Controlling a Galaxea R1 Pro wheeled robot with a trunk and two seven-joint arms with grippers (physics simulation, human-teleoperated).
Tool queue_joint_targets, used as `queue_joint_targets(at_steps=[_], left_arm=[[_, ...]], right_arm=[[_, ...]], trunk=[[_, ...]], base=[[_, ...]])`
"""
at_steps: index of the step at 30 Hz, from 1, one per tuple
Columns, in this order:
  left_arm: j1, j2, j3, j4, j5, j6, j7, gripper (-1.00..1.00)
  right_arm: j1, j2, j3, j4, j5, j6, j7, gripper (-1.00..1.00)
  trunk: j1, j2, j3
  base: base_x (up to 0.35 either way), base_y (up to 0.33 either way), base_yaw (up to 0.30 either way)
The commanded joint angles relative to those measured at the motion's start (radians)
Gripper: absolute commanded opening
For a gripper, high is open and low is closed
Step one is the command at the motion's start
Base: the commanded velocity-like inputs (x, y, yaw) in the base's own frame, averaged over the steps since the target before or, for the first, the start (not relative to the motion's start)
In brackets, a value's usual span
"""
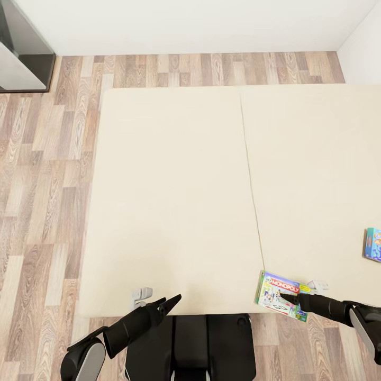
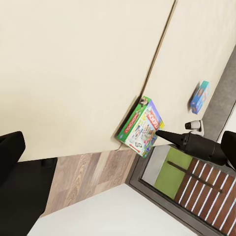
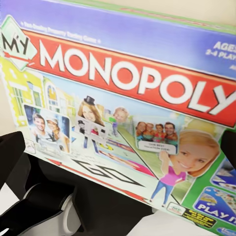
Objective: Put all the toys in the child's room - the three board games (two on the bed and one on the table), the two jigsaw puzzles on the table, and the tennis ball on the table - inside the toy box on the table in the child's room.
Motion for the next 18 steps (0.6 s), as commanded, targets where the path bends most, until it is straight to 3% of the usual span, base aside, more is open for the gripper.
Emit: queue_joint_targets(at_steps=[1, 18], left_arm=[[0.000, 0.000, 0.001, -0.001, 0.005, 0.007, 0.000, 1.00], [0.001, 0.000, 0.001, -0.001, 0.006, 0.007, 0.001, 1.00]], right_arm=[[0.000, 0.000, -0.001, 0.000, -0.009, 0.009, 0.001, 1.00], [0.000, 0.001, -0.002, 0.000, -0.006, 0.008, 0.000, 1.00]], trunk=[[0.001, -0.001, -0.001], [0.001, -0.001, -0.001]], base=[[0.000, 0.017, 0.000], [0.000, 0.005, 0.000]])
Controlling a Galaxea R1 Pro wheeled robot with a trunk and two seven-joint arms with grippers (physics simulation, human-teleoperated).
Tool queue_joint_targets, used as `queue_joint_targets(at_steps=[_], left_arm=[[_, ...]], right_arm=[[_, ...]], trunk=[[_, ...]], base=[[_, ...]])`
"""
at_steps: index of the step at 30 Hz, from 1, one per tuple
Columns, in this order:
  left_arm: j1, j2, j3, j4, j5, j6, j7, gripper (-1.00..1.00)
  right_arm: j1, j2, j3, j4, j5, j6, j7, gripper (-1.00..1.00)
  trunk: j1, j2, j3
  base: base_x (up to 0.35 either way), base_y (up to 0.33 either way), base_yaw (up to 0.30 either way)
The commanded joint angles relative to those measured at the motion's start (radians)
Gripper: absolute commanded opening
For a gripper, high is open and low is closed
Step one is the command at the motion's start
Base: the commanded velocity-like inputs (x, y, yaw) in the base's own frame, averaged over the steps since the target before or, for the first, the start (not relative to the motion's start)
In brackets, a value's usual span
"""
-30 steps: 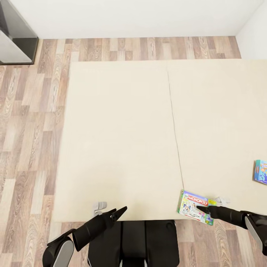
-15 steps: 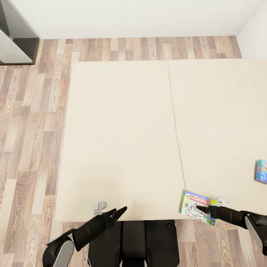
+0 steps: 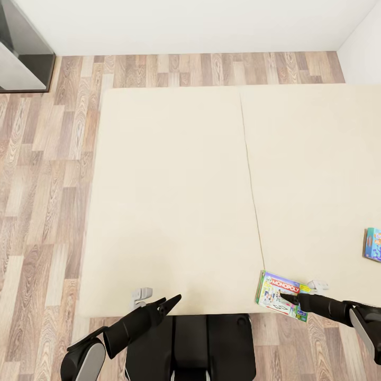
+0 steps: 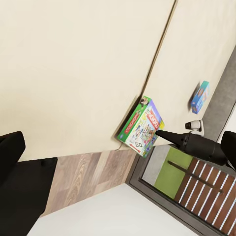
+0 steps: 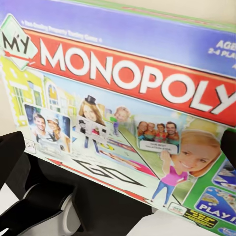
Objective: Put all the toys in the child's room - the three board games (two on the bed and one on the table), the two jigsaw puzzles on the table, and the tennis ball on the table - inside the toy box on the table in the child's room.
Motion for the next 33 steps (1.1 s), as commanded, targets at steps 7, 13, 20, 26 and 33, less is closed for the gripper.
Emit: queue_joint_targets(at_steps=[7, 13, 20, 26, 33], left_arm=[[-0.001, -0.001, 0.001, 0.000, 0.004, 0.007, 0.001, 1.00], [-0.001, -0.001, 0.001, 0.002, 0.002, 0.007, 0.002, 1.00], [-0.001, -0.001, 0.001, 0.003, 0.001, 0.007, 0.002, 1.00], [-0.001, -0.001, -0.001, 0.003, 0.001, 0.007, 0.003, 1.00], [-0.001, -0.001, -0.004, 0.003, 0.001, 0.007, 0.004, 1.00]], right_arm=[[0.000, -0.006, -0.005, 0.000, -0.008, 0.009, 0.000, 1.00], [0.002, -0.022, -0.008, 0.004, -0.007, 0.007, 0.000, 1.00], [0.004, -0.041, -0.009, 0.009, -0.010, -0.017, 0.000, 1.00], [0.005, -0.045, -0.009, 0.010, -0.011, -0.027, 0.001, 1.00], [0.005, -0.049, -0.009, 0.010, -0.012, -0.034, 0.001, 1.00]], trunk=[[0.001, -0.001, -0.001], [0.001, -0.001, -0.001], [0.001, -0.001, -0.001], [0.001, -0.001, -0.001], [0.001, -0.001, -0.001]], base=[[0.000, 0.000, 0.000], [0.000, 0.000, 0.000], [0.000, 0.000, 0.000], [0.000, -0.002, 0.000], [0.000, -0.093, 0.000]])
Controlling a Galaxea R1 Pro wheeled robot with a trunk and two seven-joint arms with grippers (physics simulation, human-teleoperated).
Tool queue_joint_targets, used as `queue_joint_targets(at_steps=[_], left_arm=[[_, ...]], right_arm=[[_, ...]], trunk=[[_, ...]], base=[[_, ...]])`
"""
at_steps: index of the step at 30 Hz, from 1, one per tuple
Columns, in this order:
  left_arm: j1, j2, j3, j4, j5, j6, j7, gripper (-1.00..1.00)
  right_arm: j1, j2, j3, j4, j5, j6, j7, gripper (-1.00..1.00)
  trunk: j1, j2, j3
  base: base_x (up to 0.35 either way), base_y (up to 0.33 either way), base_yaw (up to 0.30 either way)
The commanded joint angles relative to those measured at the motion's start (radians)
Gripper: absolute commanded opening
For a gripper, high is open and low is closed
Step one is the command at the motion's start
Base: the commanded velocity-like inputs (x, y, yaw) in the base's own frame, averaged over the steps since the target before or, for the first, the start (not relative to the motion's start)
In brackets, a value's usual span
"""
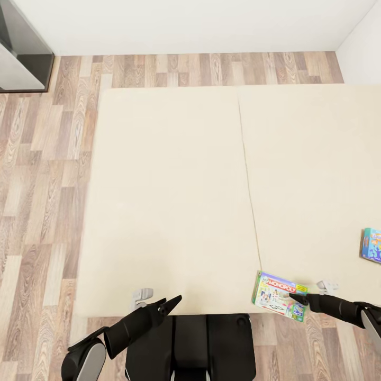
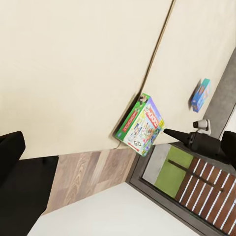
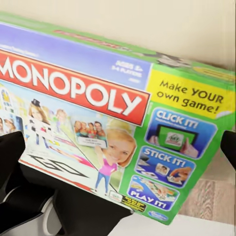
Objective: Put all the toys in the child's room - the three board games (two on the bed and one on the table), the two jigsaw puzzles on the table, and the tennis ball on the table - inside the toy box on the table in the child's room.
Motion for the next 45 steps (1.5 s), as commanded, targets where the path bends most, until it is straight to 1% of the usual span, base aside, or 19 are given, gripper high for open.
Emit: queue_joint_targets(at_steps=[1, 16, 36, 38, 43, 45], left_arm=[[0.000, -0.001, 0.001, -0.001, 0.005, 0.008, 0.000, 1.00], [0.000, -0.001, 0.005, -0.001, 0.005, 0.008, 0.000, 1.00], [0.000, -0.001, 0.006, -0.001, 0.005, 0.008, -0.002, 1.00], [0.007, 0.003, 0.017, 0.011, 0.011, 0.006, 0.002, 1.00], [0.008, 0.004, 0.018, 0.027, 0.011, 0.006, 0.001, 1.00], [0.008, 0.004, 0.018, 0.027, 0.011, 0.006, 0.001, 1.00]], right_arm=[[0.000, 0.000, -0.001, 0.000, -0.009, 0.009, 0.001, 1.00], [0.000, 0.000, -0.001, 0.001, -0.009, 0.006, 0.001, 1.00], [0.002, 0.002, 0.000, -0.001, -0.009, 0.007, 0.000, 1.00], [-0.009, 0.013, 0.006, 0.011, -0.010, -0.004, 0.000, 1.00], [-0.036, 0.042, 0.006, 0.039, -0.011, -0.032, 0.000, 1.00], [-0.036, 0.050, 0.006, 0.050, -0.011, -0.035, 0.000, 1.00]], trunk=[[0.001, -0.002, -0.001], [0.001, -0.002, -0.001], [0.001, -0.002, -0.001], [0.001, -0.002, -0.001], [0.001, -0.002, -0.001], [0.001, -0.002, -0.001]], base=[[0.000, -0.168, 0.000], [0.000, -0.211, 0.000], [0.000, -0.041, 0.000], [0.000, 0.000, 0.000], [0.000, 0.000, 0.000], [0.000, 0.000, 0.000]])
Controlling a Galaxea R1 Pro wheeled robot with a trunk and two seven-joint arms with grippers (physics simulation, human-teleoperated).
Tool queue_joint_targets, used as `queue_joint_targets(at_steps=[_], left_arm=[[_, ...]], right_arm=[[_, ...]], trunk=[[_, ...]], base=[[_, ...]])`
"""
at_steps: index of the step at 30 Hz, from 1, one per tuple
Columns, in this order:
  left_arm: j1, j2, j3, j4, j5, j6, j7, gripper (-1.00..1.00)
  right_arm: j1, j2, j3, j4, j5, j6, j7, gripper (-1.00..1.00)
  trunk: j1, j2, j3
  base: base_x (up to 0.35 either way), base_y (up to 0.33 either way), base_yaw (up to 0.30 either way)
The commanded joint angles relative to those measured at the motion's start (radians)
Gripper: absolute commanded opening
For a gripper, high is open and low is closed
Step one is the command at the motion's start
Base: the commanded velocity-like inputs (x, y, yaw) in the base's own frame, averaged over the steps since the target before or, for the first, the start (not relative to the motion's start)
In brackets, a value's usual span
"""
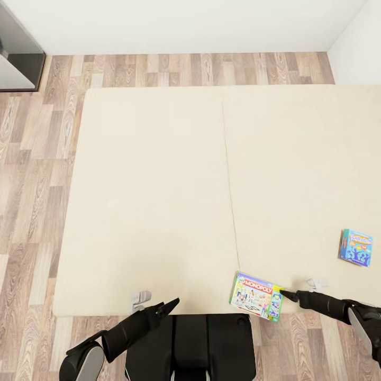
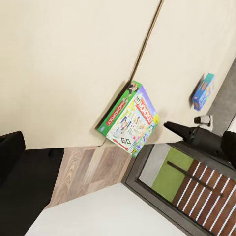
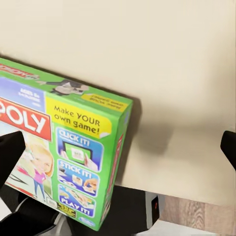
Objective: Put all the toys in the child's room - the three board games (two on the bed and one on the table), the two jigsaw puzzles on the table, and the tennis ball on the table - inside the toy box on the table in the child's room.
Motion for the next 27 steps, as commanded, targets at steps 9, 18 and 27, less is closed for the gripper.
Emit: queue_joint_targets(at_steps=[9, 18, 27], left_arm=[[0.000, -0.001, 0.001, -0.001, 0.006, 0.007, 0.000, 1.00], [0.000, -0.001, 0.001, -0.001, 0.006, 0.007, 0.000, 1.00], [0.000, -0.001, 0.001, -0.001, 0.006, 0.007, 0.000, 1.00]], right_arm=[[0.000, 0.000, -0.001, 0.012, -0.009, 0.009, 0.002, 1.00], [0.000, 0.000, -0.001, 0.012, -0.009, 0.009, 0.002, 1.00], [0.000, 0.000, -0.001, 0.012, -0.009, 0.009, 0.002, 1.00]], trunk=[[0.001, -0.001, -0.001], [0.001, -0.001, -0.001], [0.001, -0.001, -0.001]], base=[[0.000, 0.000, 0.000], [0.000, 0.000, 0.000], [0.000, 0.000, 0.000]])
